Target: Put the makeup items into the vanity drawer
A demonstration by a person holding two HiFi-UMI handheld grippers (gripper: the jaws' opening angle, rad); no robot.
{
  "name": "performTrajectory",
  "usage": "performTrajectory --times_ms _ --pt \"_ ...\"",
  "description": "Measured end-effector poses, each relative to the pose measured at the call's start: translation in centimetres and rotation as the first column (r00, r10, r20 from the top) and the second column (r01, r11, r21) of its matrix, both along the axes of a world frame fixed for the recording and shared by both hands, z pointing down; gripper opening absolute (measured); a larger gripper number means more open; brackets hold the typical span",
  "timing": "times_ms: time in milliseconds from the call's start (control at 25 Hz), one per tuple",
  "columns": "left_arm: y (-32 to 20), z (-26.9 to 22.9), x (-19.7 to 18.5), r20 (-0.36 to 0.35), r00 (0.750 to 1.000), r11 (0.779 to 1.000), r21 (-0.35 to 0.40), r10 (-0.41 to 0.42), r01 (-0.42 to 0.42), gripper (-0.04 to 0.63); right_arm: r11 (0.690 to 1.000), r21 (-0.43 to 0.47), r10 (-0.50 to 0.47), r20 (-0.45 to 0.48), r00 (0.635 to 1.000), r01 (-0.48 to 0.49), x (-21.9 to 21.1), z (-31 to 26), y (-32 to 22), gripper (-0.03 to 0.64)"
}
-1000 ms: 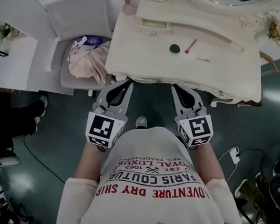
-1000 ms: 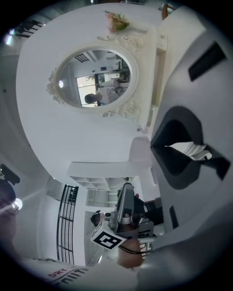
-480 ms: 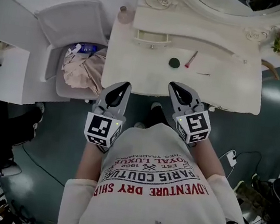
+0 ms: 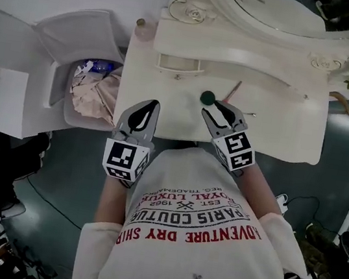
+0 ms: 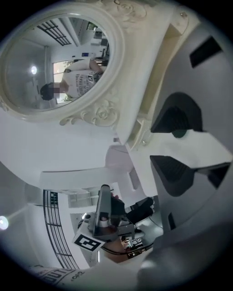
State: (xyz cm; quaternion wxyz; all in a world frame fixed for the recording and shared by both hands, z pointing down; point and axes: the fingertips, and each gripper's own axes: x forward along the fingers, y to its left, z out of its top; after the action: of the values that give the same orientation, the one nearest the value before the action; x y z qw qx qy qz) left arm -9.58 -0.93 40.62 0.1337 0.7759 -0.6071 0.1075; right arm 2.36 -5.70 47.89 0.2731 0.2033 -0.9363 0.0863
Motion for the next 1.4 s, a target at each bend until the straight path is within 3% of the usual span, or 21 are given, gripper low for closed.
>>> performTrajectory --times_ms 280,560,760,920,1040,1400 --pt "-3.6 2.7 0.9 -0.015 0.999 0.997 -0.069 -0.038 0.037 0.011 0.994 -0.095 -0.067 -0.129 0.989 0.055 0.8 7.0 -2.9 0.201" --pt "-5.8 4.3 1.0 -0.019 0.999 0.992 -0.115 -0.05 0.047 0.011 0.982 -0.162 -0.131 -0.237 0.963 0.094 0.4 11.8 -3.4 0.216" --pt "-6.2 5.4 0.9 -0.017 0.999 0.989 -0.142 -0.048 0.046 0.011 0.98 -0.19 -0.111 -0.29 0.95 0.056 -0.1 13.3 -4.0 0.216" --pt "-6.2 5.9 0.8 -0.019 0.999 0.987 -0.155 -0.041 0.037 0.011 0.987 -0.162 -0.067 -0.346 0.936 0.011 0.4 14.0 -4.7 0.216" --pt "-6.1 5.9 0.6 -0.022 0.999 0.987 -0.16 -0.026 0.022 0.011 0.986 -0.163 -0.036 -0.354 0.935 -0.023 0.8 14.0 -4.9 0.127" --pt "-6.3 4.1 -1.2 -0.03 0.999 0.991 -0.132 0.029 -0.033 0.011 0.992 -0.099 0.046 -0.335 0.941 -0.084 0.6 10.4 -5.8 0.086"
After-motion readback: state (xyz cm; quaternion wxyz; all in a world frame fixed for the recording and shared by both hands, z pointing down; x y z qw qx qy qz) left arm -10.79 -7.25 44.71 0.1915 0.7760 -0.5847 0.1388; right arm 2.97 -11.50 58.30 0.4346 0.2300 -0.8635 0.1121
